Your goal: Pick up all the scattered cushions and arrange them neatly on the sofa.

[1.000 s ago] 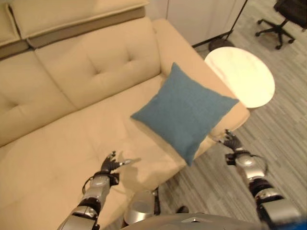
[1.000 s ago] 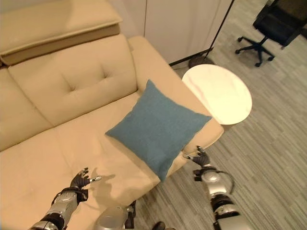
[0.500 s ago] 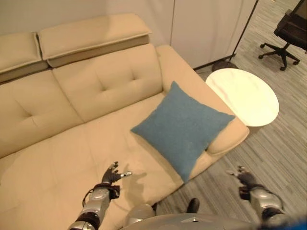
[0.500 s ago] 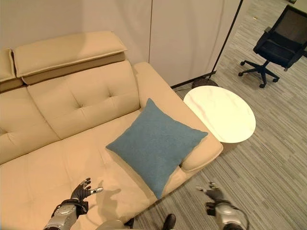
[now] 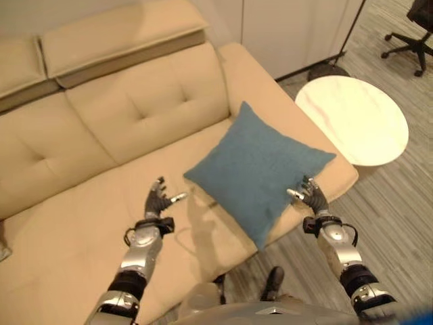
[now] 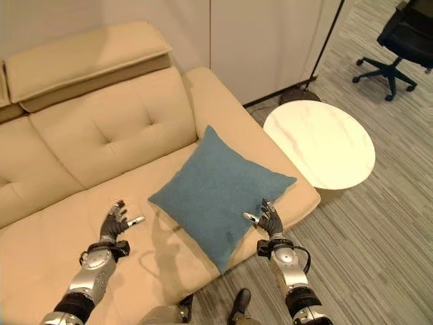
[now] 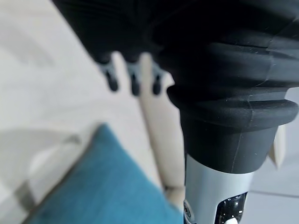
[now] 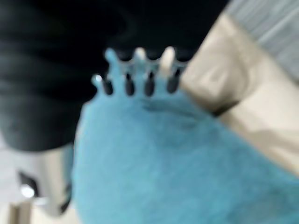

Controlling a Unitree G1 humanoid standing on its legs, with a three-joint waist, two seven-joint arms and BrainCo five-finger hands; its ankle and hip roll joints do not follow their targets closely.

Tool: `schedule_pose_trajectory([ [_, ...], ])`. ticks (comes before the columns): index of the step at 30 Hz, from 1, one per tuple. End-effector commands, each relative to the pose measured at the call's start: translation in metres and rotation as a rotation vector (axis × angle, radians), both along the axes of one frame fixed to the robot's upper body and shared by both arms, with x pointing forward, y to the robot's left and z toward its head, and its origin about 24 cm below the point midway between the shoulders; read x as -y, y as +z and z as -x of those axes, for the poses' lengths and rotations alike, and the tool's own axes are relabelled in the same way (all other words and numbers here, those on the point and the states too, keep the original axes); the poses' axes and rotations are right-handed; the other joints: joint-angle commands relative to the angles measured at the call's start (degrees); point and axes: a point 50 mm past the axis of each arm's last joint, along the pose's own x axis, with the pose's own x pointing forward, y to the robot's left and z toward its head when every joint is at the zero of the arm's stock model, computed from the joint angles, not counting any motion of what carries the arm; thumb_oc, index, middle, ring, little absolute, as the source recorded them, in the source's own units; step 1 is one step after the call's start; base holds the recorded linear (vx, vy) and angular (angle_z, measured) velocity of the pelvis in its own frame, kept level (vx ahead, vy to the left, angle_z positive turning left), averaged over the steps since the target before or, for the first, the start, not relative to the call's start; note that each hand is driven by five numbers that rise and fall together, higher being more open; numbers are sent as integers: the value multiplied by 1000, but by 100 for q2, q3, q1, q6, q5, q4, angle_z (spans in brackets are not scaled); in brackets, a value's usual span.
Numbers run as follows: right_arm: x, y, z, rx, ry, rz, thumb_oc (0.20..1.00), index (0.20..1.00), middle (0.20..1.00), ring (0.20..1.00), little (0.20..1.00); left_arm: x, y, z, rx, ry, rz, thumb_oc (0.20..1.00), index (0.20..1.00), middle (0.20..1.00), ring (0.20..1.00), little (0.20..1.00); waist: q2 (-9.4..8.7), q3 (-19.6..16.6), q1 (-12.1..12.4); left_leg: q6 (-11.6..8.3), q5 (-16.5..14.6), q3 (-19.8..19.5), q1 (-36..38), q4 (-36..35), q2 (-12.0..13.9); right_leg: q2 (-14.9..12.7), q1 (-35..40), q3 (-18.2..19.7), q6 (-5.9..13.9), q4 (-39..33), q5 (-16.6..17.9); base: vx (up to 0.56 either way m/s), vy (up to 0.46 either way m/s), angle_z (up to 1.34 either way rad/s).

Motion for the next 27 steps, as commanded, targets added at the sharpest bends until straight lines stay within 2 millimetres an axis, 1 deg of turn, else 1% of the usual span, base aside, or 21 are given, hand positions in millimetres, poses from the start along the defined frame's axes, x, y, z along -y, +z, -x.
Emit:
schedule_pose_trajectory([
  [1,-3,43,-32,186,16,28,1000,1000,1000,1000,1000,8,31,-28,147,9,-49,1000,1000,1000,1000,1000,256,174,125,-414,-169,-915,-3,-53,229,96,414,-113,597,36,-492,-27,41,-12],
  [6,-3,43,-32,187,16,28,1000,1000,1000,1000,1000,8,31,-28,148,9,-49,1000,1000,1000,1000,1000,253,175,125,-414,-168,-915,-9,-51,228,95,409,-112,597,36,-491,-12,38,-1],
  [7,1,35,-14,151,23,47,1000,1000,1000,1000,1000,-13,58,-33,231,61,-131,1000,1000,1000,1000,1000,191,358,-3,-359,-228,-821,-20,0,205,43,327,120,636,50,-356,-54,196,-1],
  [8,31,44,-10,159,0,315,1000,1000,1000,1000,1000,-21,62,-31,239,77,-157,1000,1000,1000,1000,1000,150,354,-87,-346,-230,-795,-60,19,205,16,287,132,676,55,-318,-53,246,-2],
  [9,42,43,16,181,-25,376,1000,1000,1000,1000,1000,-34,66,-23,250,129,-212,1000,1000,1000,1000,1000,105,363,-186,-313,-266,-742,-29,26,212,-1,277,218,707,48,-274,7,96,-20],
  [10,48,39,26,164,-35,399,1000,1000,1000,1000,1000,-39,68,-22,248,147,-239,1000,1000,1000,1000,1000,98,378,-240,-305,-309,-714,1,40,228,-6,283,244,728,57,-261,11,102,-38],
  [11,51,37,38,152,-39,437,1000,1000,1000,1000,1000,-45,73,-23,254,168,-282,1000,1000,1000,1000,1000,55,375,-323,-279,-344,-673,10,51,225,-34,262,280,761,56,-218,0,55,-48],
  [12,51,37,38,152,-39,437,1000,1000,1000,1000,1000,-44,73,-23,254,168,-282,1000,1000,1000,1000,1000,43,359,-329,-273,-313,-675,-18,46,210,-48,236,277,761,51,-200,-18,77,-43],
  [13,49,37,43,153,-37,444,1000,1000,1000,1000,1000,-48,77,-24,256,180,-310,1000,1000,1000,1000,1000,21,403,-393,-255,-367,-640,-2,78,217,-56,226,335,786,59,-171,-42,62,-45],
  [15,44,38,47,165,-31,420,1000,1000,1000,1000,1000,-54,84,-25,269,204,-332,1000,1000,1000,1000,1000,-37,445,-452,-235,-370,-584,-64,139,198,-94,159,390,808,66,-99,-51,64,-50],
  [20,33,35,43,167,-1,368,1000,1000,1000,1000,1000,-65,104,-31,320,231,-354,1000,1000,1000,1000,1000,-94,698,-550,-211,-451,-464,-250,360,190,-178,-26,500,866,142,98,-81,62,-33],
  [23,27,34,32,173,9,348,1000,1000,1000,1000,1000,-67,122,-40,369,233,-364,1000,1000,1000,1000,1000,-118,877,-565,-204,-458,-433,-453,479,167,-251,-189,515,896,187,221,-91,50,0],
  [24,27,34,32,174,9,347,1000,1000,1000,1000,1000,-67,122,-40,370,234,-364,1000,1000,1000,1000,1000,-120,879,-565,-204,-460,-433,-459,484,167,-252,-194,516,896,188,222,-85,62,5],
  [25,26,35,23,179,-6,329,1000,1000,1000,1000,1000,-67,132,-46,404,242,-352,1000,1000,1000,1000,1000,-130,978,-573,-206,-444,-427,-581,514,146,-295,-286,518,909,195,299,-87,69,3],
  [26,24,39,17,196,-13,324,1000,1000,1000,1000,1000,-67,139,-49,421,242,-354,1000,1000,1000,1000,1000,-124,1036,-570,-211,-432,-428,-666,540,134,-322,-353,504,909,204,330,-87,69,2],
  [27,24,39,17,196,-13,324,1000,1000,1000,1000,1000,-67,139,-49,421,242,-354,1000,1000,1000,1000,1000,-124,1036,-571,-211,-432,-428,-667,541,134,-322,-354,504,909,204,330,-89,95,-3],
])
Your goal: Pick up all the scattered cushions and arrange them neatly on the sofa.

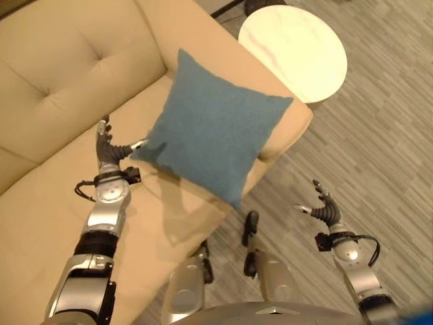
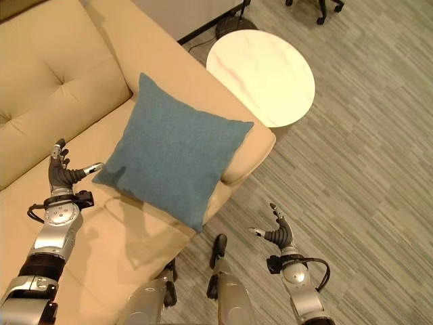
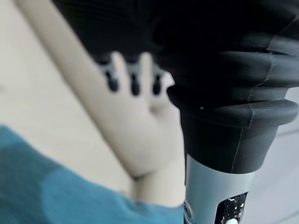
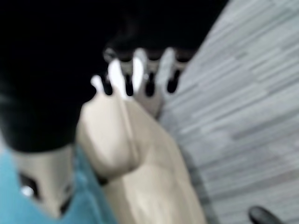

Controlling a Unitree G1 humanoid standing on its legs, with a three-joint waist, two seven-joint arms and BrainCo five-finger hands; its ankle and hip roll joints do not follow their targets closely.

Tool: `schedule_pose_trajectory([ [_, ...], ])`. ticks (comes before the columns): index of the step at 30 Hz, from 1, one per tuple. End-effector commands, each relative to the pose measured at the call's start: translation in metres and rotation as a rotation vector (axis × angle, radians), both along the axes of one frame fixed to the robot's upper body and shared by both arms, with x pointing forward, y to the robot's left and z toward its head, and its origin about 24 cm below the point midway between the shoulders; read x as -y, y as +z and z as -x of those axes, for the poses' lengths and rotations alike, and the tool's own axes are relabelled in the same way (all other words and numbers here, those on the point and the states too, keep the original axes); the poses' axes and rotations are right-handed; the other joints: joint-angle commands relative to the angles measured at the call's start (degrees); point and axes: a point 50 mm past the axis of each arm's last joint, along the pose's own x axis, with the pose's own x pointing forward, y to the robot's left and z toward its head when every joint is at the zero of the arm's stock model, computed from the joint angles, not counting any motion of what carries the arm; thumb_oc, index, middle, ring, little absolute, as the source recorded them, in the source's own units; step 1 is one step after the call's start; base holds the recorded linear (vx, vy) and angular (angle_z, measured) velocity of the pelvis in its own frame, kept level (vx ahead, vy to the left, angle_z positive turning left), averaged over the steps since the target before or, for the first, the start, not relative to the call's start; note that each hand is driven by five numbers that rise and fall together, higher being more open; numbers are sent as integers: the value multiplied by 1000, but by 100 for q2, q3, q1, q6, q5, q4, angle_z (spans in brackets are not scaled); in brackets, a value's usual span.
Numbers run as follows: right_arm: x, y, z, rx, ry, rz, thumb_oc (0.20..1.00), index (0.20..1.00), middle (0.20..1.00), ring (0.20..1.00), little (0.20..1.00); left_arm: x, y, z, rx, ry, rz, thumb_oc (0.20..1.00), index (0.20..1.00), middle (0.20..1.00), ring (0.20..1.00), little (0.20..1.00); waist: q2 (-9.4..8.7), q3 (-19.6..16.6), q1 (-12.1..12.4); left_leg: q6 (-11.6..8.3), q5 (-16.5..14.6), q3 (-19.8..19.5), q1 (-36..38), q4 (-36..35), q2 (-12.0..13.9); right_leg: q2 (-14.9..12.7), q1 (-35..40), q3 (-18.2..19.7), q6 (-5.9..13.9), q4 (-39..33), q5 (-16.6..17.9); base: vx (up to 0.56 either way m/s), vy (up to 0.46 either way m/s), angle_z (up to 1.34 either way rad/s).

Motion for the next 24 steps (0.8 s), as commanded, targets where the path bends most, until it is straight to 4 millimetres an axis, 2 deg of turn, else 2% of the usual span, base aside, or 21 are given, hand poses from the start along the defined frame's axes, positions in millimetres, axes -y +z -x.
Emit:
schedule_pose_trajectory([
  [1,4,34,-24,176,-31,-36,1000,1000,1000,1000,1000,0,31,-15,119,11,-12,1000,1000,1000,1000,1000,467,157,179,-363,-115,-1181,195,-307,190,-219,667,-325,349,191,-763,-82,91,2],
  [5,0,46,-36,225,-36,-49,1000,1000,1000,1000,1000,-2,44,-20,148,21,-31,1000,1000,1000,1000,1000,485,268,170,-369,-77,-1184,-21,-266,169,-260,495,-323,363,207,-678,-60,87,9],
  [7,-5,68,-53,315,-30,-64,1000,1000,1000,1000,1000,-8,67,-25,200,37,-56,1000,1000,1000,1000,1000,470,397,138,-381,-56,-1231,-390,-145,150,-294,189,-320,395,229,-561,-79,125,-32],
  [9,-6,77,-57,350,-22,-59,1000,1000,1000,1000,1000,-13,82,-26,233,52,-76,1000,1000,1000,1000,1000,424,437,109,-393,-66,-1255,-546,-75,141,-293,74,-322,401,226,-528,-40,80,13],
  [11,-6,82,-59,373,-21,-60,1000,1000,1000,1000,1000,-15,95,-27,259,63,-97,1000,1000,1000,1000,1000,379,477,86,-396,-104,-1300,-707,42,142,-303,-35,-318,410,241,-482,43,58,-1],
  [12,-7,83,-59,382,-21,-65,1000,1000,1000,1000,1000,-17,101,-27,268,75,-114,1000,1000,1000,1000,1000,401,462,88,-424,-290,-1389,-699,76,203,-249,-22,-283,474,237,-529,12,75,-6],
  [13,-8,87,-61,399,-20,-72,1000,1000,1000,1000,1000,-20,109,-27,279,91,-134,1000,1000,1000,1000,1000,315,523,58,-387,-166,-1384,-890,201,168,-299,-134,-293,439,248,-391,100,57,-5],
  [14,-8,87,-61,398,-20,-73,1000,1000,1000,1000,1000,-20,109,-27,279,92,-134,1000,1000,1000,1000,1000,351,474,78,-415,-333,-1440,-824,173,217,-234,-79,-261,490,225,-478,17,48,-5],
  [18,-10,97,-65,443,-4,-70,1000,1000,1000,1000,1000,-25,132,-27,328,120,-165,1000,1000,1000,1000,1000,248,461,45,-429,-401,-1507,-1004,213,279,-167,-228,-199,541,95,-321,68,73,0],
  [24,-13,108,-70,483,17,-71,1000,1000,1000,1000,1000,-16,149,-33,400,46,-94,1000,1000,1000,1000,1000,213,473,10,-445,-424,-1572,-1223,270,278,-153,-388,-174,564,58,-252,16,48,-5],
])
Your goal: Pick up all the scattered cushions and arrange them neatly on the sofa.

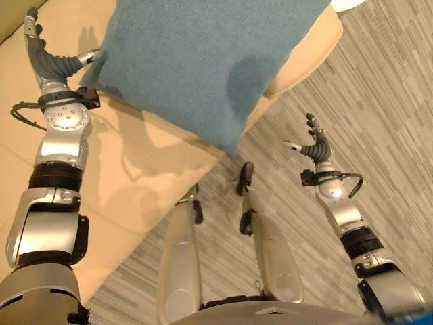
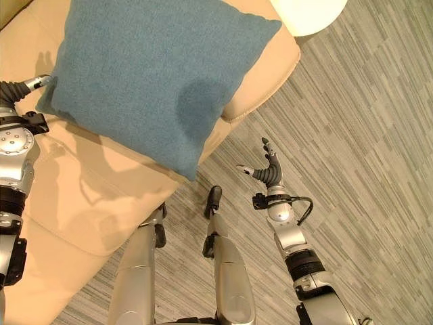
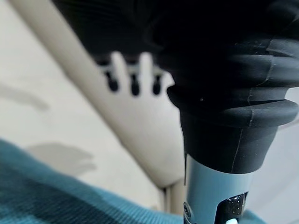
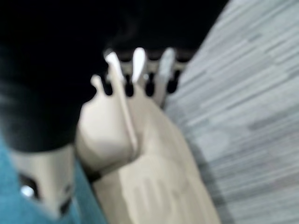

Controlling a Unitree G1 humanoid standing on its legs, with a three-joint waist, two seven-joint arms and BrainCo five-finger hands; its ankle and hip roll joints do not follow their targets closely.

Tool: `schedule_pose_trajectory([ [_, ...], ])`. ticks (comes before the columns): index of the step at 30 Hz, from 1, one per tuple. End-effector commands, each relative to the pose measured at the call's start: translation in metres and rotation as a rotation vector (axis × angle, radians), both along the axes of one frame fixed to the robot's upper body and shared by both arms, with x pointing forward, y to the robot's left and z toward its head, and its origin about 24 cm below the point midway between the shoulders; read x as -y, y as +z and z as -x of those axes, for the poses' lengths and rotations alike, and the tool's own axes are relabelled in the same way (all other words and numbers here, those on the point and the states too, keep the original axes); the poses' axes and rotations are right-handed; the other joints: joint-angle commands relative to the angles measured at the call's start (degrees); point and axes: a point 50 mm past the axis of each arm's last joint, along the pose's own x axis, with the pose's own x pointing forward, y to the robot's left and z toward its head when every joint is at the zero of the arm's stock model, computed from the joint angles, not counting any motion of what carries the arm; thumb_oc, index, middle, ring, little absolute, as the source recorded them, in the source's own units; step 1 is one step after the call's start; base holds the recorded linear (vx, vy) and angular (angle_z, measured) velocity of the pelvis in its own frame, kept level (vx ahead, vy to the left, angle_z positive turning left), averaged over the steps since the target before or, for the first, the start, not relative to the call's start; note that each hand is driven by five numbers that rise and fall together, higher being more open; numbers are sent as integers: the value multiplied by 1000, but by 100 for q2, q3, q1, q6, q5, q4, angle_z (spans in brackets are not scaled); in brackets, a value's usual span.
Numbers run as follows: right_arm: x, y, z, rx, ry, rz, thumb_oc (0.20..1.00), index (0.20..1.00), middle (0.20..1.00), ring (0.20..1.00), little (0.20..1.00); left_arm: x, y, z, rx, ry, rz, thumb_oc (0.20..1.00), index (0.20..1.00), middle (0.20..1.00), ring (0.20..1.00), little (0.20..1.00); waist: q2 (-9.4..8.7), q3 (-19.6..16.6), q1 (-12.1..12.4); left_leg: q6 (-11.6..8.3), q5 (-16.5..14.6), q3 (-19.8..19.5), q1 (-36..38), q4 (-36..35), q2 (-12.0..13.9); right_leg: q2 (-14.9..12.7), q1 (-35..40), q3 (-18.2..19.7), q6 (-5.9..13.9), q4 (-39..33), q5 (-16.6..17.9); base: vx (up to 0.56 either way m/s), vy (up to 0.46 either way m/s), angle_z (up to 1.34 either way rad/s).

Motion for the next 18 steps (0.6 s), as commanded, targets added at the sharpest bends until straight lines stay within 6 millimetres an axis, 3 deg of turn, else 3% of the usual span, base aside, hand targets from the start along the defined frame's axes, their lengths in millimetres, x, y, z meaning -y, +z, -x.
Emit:
schedule_pose_trajectory([
  [1,14,24,0,126,-19,-3,1000,1000,1000,1000,1000,5,14,-1,92,-59,38,1000,1000,1000,1000,1000,398,-167,169,-450,-138,-826,1204,-1312,-103,-251,642,-176,704,-42,133,11,32,21],
  [13,-11,64,-17,261,72,1,1000,1000,1000,1000,1000,55,57,-24,191,-257,49,1000,1000,1000,1000,1000,411,-13,96,-477,7,-900,881,-1467,-154,-303,275,-238,729,-60,246,-10,39,0],
  [15,-19,71,-20,276,99,7,1000,1000,1000,1000,1000,73,70,-27,217,-315,38,1000,1000,1000,1000,1000,432,32,62,-497,136,-916,827,-1633,-147,-296,150,-226,741,-70,299,-23,34,-7],
  [18,-27,75,-24,281,126,13,1000,1000,1000,1000,1000,93,72,-32,231,-388,51,1000,1000,1000,1000,1000,478,34,74,-504,292,-949,827,-1922,-154,-266,33,-197,741,-77,242,-32,16,-1],
])
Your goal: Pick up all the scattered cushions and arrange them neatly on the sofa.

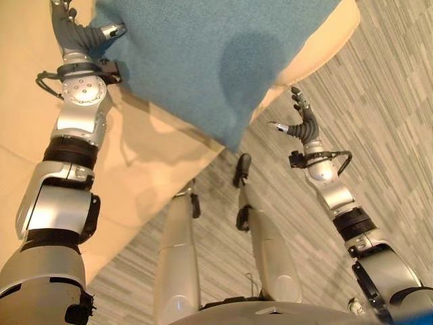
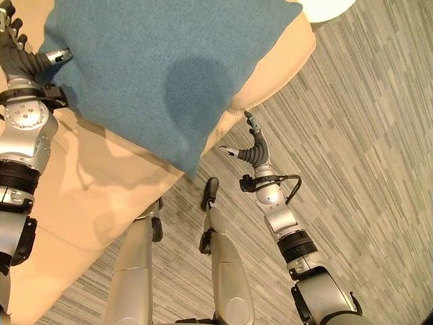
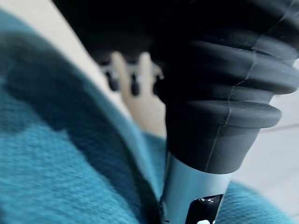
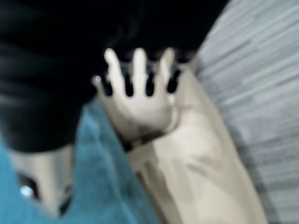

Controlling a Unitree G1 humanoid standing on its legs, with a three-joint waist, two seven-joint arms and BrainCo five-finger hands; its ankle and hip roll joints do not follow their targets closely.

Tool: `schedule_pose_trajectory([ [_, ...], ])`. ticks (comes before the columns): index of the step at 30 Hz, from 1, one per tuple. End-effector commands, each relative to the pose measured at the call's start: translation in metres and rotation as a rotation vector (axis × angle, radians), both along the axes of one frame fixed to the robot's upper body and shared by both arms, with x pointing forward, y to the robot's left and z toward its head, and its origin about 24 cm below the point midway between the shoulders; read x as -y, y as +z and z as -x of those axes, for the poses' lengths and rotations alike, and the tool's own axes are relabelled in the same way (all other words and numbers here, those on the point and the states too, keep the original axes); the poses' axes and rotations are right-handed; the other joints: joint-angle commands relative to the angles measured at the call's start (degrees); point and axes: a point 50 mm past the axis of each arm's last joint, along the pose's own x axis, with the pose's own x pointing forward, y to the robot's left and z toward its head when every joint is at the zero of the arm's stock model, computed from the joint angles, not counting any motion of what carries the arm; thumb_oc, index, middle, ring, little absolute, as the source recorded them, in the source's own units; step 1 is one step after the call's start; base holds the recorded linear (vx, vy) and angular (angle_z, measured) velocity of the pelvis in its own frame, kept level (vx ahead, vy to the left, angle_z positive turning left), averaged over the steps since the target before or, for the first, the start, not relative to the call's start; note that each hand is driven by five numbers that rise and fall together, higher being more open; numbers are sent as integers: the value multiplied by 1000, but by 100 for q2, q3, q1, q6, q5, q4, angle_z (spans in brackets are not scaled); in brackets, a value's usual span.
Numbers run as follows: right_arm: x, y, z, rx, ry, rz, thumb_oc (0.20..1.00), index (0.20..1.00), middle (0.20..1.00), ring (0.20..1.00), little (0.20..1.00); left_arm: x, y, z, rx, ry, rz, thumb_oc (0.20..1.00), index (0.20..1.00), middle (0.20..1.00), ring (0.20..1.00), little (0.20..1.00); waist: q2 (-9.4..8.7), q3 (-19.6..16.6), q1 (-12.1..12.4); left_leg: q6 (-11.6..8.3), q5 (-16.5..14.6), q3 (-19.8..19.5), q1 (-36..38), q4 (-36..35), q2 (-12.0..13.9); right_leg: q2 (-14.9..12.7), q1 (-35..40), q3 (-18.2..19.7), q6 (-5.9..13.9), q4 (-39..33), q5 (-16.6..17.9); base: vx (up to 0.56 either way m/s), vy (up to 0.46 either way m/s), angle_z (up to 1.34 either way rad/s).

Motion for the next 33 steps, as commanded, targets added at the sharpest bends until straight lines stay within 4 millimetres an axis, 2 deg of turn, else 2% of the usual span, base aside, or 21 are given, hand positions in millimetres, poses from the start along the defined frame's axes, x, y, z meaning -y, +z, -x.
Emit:
schedule_pose_trajectory([
  [1,12,28,-4,117,-19,-24,1000,1000,1000,1000,1000,42,25,-4,126,-167,5,1000,1000,1000,1000,1000,517,129,12,-531,497,-704,1506,-2179,-272,-496,512,-300,900,15,-35,1,30,4],
  [2,11,28,-5,117,-19,-24,1000,1000,1000,1000,1000,42,25,-4,126,-166,5,1000,1000,1000,1000,1000,551,80,34,-558,353,-757,1585,-2244,-210,-427,554,-275,906,15,-145,-91,28,6],
  [3,6,29,-7,116,-10,-28,1000,1000,1000,1000,1000,57,21,-8,122,-215,19,1000,1000,1000,1000,1000,562,133,37,-553,577,-706,1551,-2316,-273,-499,471,-319,900,15,-70,-12,9,19],
  [4,1,33,-9,126,3,-30,1000,1000,1000,1000,1000,71,15,-11,110,-257,24,1000,1000,1000,1000,1000,592,140,46,-557,621,-711,1556,-2370,-289,-508,431,-333,901,16,-105,-99,18,20],
  [10,-10,37,-12,142,10,-22,1000,1000,1000,1000,1000,93,-2,-15,76,-323,47,1000,1000,1000,1000,1000,625,154,91,-539,594,-686,1550,-2336,-330,-538,402,-373,882,22,-161,6,1,2],
  [11,-17,40,-15,152,-2,-25,1000,1000,1000,1000,1000,99,-11,-16,57,-341,70,1000,1000,1000,1000,1000,692,136,136,-561,406,-726,1582,-2291,-286,-490,432,-353,895,22,-278,57,5,-1],
  [12,-19,42,-15,157,-9,-27,1000,1000,1000,1000,1000,102,-14,-16,51,-351,79,1000,1000,1000,1000,1000,704,142,139,-555,400,-719,1558,-2273,-294,-496,423,-357,891,21,-283,-30,29,2],
  [13,-21,44,-17,164,-23,-38,1000,1000,1000,1000,1000,106,-20,-17,39,-363,96,1000,1000,1000,1000,1000,697,196,122,-513,538,-672,1447,-2172,-373,-569,352,-376,854,31,-173,-20,31,5],
  [14,-25,46,-18,168,-25,-44,1000,1000,1000,1000,1000,109,-23,-17,35,-369,106,1000,1000,1000,1000,1000,747,144,154,-532,371,-724,1477,-2183,-324,-512,383,-343,878,22,-290,-111,51,0],
  [15,-32,46,-20,163,-24,-50,1000,1000,1000,1000,1000,117,-30,-16,25,-394,124,1000,1000,1000,1000,1000,762,193,151,-490,509,-666,1344,-2081,-398,-593,305,-379,838,31,-190,61,31,-3],
  [17,-40,46,-22,155,-12,-53,1000,1000,1000,1000,1000,123,-37,-15,15,-414,134,1000,1000,1000,1000,1000,847,140,222,-510,330,-708,1399,-2089,-360,-523,345,-342,859,23,-335,29,24,-3],
  [18,-40,46,-22,155,-11,-53,1000,1000,1000,1000,1000,123,-37,-15,15,-414,134,1000,1000,1000,1000,1000,847,139,222,-510,330,-708,1398,-2088,-360,-523,345,-342,859,23,-335,0,0,0],
  [20,-57,48,-24,131,27,-70,1000,1000,1000,1000,1000,134,-51,-15,-18,-455,167,1000,1000,1000,1000,1000,946,127,288,-504,340,-679,1372,-2062,-394,-539,314,-342,843,25,-369,-7,16,-2],
  [24,-71,53,-26,128,82,-60,1000,1000,1000,1000,1000,138,-61,-14,-49,-493,186,1000,1000,1000,1000,1000,1011,107,347,-509,395,-676,1387,-2111,-417,-552,303,-333,836,20,-398,-22,3,0],
  [25,-71,54,-26,129,82,-60,1000,1000,1000,1000,1000,138,-60,-14,-48,-494,186,1000,1000,1000,1000,1000,984,156,318,-478,553,-623,1311,-2072,-469,-613,253,-367,792,22,-284,-4,4,4],
  [26,-76,58,-26,138,98,-61,1000,1000,1000,1000,1000,138,-63,-14,-54,-504,190,1000,1000,1000,1000,1000,1025,92,370,-516,409,-674,1402,-2130,-414,-552,303,-335,836,17,-405,-84,2,0],
  [27,-79,68,-27,165,117,-52,912,912,912,912,912,137,-64,-14,-56,-527,214,592,592,592,592,592,1015,114,366,-496,580,-612,1350,-2112,-463,-612,255,-373,785,16,-307,0,0,0],
  [28,-81,74,-27,182,131,-59,432,432,432,432,432,136,-64,-14,-59,-540,225,476,476,476,476,476,1024,97,375,-498,586,-615,1368,-2121,-467,-605,256,-364,780,15,-316,-84,-8,-3],
  [29,-81,81,-27,199,134,-69,200,200,200,200,200,134,-64,-14,-59,-549,232,200,200,200,200,200,1032,78,382,-501,597,-618,1380,-2144,-465,-606,257,-369,775,15,-341,0,0,0],
  [32,-82,87,-27,217,143,-72,200,200,200,200,200,132,-66,-14,-62,-566,241,200,200,200,200,200,1039,56,397,-505,603,-622,1411,-2164,-463,-598,269,-364,768,15,-354,1,-5,-1],
  [33,-80,98,-28,254,145,-86,200,200,200,200,200,128,-68,-13,-63,-576,252,200,200,200,200,200,1044,10,422,-511,598,-613,1458,-2172,-455,-590,304,-362,766,15,-372,13,-45,0],
])
